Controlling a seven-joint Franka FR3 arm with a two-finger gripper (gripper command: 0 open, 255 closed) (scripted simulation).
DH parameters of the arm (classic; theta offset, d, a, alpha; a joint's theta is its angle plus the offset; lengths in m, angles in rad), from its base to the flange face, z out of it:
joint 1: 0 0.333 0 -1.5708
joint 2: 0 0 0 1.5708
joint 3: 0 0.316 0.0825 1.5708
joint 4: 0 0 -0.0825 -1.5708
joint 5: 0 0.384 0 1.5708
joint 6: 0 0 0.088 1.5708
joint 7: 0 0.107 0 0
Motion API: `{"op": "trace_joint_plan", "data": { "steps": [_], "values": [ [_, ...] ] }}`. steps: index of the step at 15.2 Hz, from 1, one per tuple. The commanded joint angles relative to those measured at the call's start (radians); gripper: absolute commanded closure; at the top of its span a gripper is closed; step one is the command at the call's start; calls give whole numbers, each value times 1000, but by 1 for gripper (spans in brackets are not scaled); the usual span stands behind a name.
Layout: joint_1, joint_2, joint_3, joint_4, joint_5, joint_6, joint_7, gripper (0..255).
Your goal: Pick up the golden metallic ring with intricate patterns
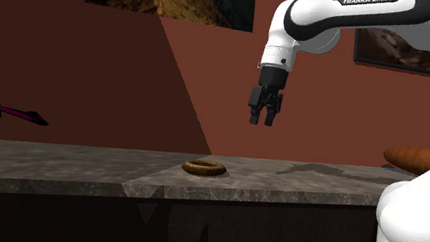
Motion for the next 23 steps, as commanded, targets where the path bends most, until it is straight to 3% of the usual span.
{"op": "trace_joint_plan", "data": {
  "steps": [1,15,23],
  "values": [
    [0,0,0,0,0,0,0,0],
    [-6,564,-15,223,52,166,-13,0],
    [-5,573,-13,130,54,268,-19,0]
  ]
}}
